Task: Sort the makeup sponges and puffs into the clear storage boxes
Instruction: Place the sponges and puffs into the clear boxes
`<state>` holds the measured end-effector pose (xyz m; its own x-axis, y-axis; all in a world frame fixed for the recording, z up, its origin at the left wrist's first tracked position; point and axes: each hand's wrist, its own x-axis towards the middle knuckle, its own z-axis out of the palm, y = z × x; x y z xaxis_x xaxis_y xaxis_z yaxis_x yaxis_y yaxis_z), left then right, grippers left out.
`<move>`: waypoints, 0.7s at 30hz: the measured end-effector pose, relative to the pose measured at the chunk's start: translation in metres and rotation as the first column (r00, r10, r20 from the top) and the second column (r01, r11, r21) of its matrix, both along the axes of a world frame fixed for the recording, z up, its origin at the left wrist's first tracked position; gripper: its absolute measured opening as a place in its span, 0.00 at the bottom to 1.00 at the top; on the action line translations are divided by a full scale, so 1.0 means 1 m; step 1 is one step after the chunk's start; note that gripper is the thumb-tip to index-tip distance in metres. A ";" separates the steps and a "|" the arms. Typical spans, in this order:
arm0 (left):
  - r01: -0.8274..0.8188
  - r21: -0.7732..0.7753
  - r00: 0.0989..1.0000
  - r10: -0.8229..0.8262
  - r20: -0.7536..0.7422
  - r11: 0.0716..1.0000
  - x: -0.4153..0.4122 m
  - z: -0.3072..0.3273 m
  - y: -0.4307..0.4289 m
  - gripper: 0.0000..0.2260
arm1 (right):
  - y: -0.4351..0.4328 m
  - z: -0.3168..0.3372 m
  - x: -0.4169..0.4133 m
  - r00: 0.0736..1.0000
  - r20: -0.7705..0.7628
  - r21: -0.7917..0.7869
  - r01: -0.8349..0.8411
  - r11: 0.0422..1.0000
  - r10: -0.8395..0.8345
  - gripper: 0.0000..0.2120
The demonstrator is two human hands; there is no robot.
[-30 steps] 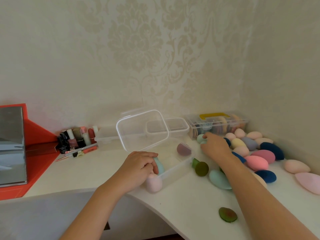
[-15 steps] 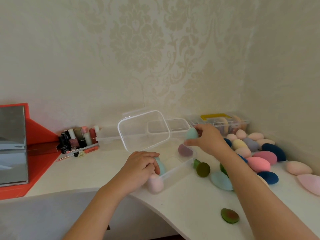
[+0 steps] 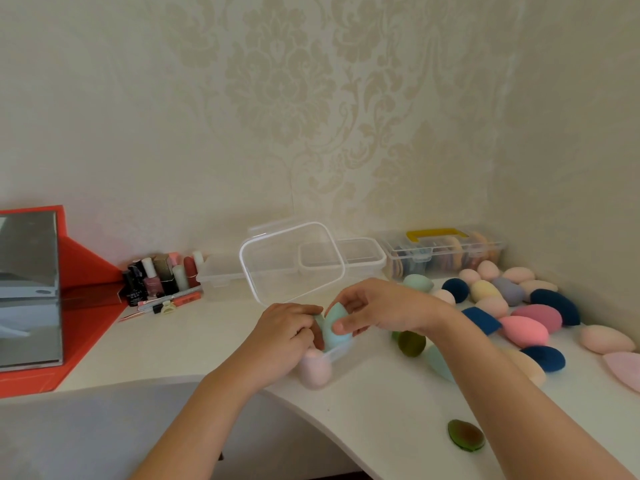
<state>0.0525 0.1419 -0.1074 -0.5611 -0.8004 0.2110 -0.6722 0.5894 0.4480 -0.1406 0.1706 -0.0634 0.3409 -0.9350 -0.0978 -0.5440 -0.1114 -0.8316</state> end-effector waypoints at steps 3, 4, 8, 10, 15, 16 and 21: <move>-0.009 0.000 1.000 0.009 0.020 1.000 0.000 0.002 0.002 0.17 | -0.002 0.000 0.008 0.988 -0.153 -0.005 -0.026 1.000 0.025 0.09; -0.013 -0.001 1.000 0.013 0.016 1.000 -0.001 0.003 0.003 0.17 | -0.002 0.001 0.012 0.975 -0.220 -0.021 -0.022 1.000 0.017 0.06; -0.014 0.005 1.000 0.014 0.017 1.000 -0.001 0.003 0.004 0.16 | -0.010 0.000 0.020 0.891 -0.452 -0.075 -0.006 0.997 -0.029 0.09; -0.012 0.002 1.000 0.012 0.027 1.000 -0.001 0.003 0.003 0.17 | -0.012 -0.001 0.025 0.844 -0.535 -0.089 -0.024 0.996 -0.028 0.10; -0.011 -0.020 0.999 0.011 0.033 1.000 -0.001 0.001 0.001 0.18 | -0.015 -0.001 0.036 0.771 -0.637 -0.087 -0.054 0.995 -0.014 0.09; -0.012 -0.020 0.999 0.012 0.030 1.000 -0.001 0.001 0.001 0.19 | -0.015 0.000 0.037 0.747 -0.665 -0.082 -0.063 0.995 -0.008 0.10; -0.006 0.017 1.000 0.006 0.005 1.000 -0.001 0.000 0.000 0.18 | -0.009 0.003 0.024 0.848 -0.519 0.057 -0.089 0.994 0.106 0.09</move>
